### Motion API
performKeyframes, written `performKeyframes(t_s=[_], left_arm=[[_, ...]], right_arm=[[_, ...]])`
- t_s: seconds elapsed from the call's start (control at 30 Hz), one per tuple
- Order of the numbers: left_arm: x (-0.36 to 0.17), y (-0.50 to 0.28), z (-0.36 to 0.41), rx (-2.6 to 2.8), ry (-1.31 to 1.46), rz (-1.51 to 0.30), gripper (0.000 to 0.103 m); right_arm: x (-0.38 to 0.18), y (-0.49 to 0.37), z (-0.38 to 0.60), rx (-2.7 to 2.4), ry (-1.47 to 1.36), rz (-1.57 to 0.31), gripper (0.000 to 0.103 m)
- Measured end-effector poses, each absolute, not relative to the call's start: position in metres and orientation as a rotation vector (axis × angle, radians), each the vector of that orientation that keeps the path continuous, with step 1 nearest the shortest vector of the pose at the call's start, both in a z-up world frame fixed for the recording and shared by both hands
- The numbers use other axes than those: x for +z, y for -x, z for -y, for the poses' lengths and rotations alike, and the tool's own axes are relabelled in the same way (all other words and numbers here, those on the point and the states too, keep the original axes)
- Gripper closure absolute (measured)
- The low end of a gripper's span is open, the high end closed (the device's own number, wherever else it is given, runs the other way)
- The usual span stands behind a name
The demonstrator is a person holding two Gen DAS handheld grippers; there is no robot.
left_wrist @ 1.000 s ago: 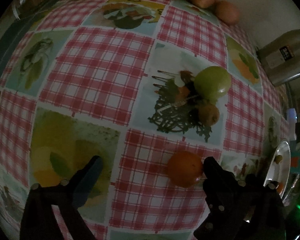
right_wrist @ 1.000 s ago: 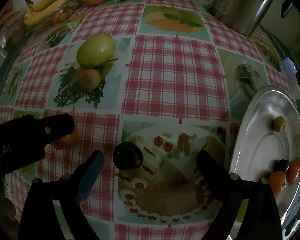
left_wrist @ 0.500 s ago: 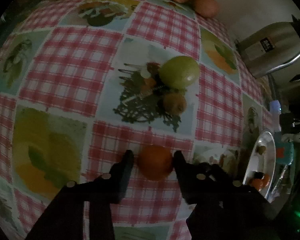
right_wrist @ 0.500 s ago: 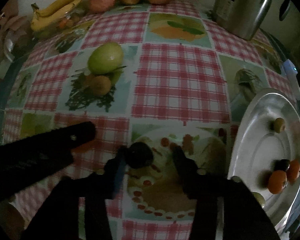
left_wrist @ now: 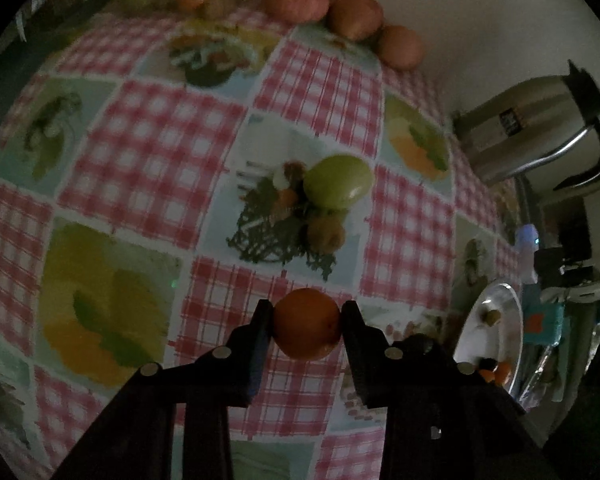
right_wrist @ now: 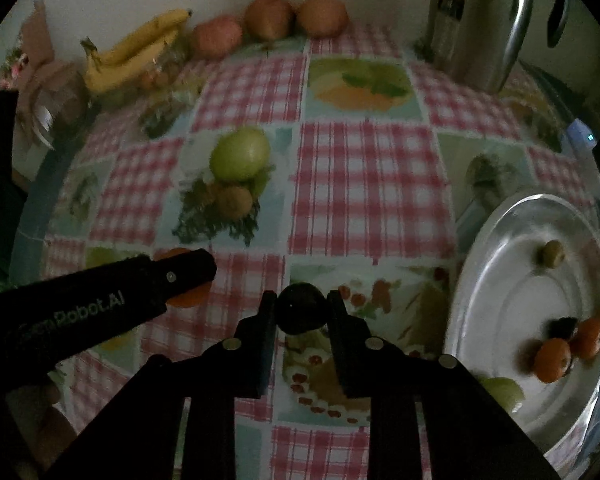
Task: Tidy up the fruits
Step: 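Carry the tomato and the plum toward the steel plate with both tools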
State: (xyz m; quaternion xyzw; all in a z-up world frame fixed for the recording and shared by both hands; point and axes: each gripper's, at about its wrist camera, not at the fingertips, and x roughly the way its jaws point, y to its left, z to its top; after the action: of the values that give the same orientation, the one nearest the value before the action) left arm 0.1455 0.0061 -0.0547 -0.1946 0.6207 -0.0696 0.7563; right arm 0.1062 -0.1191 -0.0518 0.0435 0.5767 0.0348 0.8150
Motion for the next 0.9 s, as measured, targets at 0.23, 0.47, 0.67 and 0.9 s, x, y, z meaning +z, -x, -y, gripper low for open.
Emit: performKeyframes(t_s=[0.23,0.47,0.67,0.9], left_arm=[[-0.024,-0.149,-0.018,-0.153,0.437,-1.270,0.065],[-0.004,-0.145,-0.026,-0.148,0.438,-1.225,0.065],[-0.002,-0.144,-0.019,-0.151,0.423,-1.220,0.065],[-0.001,-0.142,-0.001,-0.181,0.401,-1.231,0.065]], right_arm=[[-0.024,-0.102,0.133,0.052,-0.104,-1.168,0.077],[-0.017,-0.099,0.146,0.019,-0.122,-1.167,0.077],[-0.022,-0.099,0.170,-0.027,-0.180,-1.198,0.077],[-0.028,-0.097,0.216,-0.143,-0.249,-1.212,0.077]])
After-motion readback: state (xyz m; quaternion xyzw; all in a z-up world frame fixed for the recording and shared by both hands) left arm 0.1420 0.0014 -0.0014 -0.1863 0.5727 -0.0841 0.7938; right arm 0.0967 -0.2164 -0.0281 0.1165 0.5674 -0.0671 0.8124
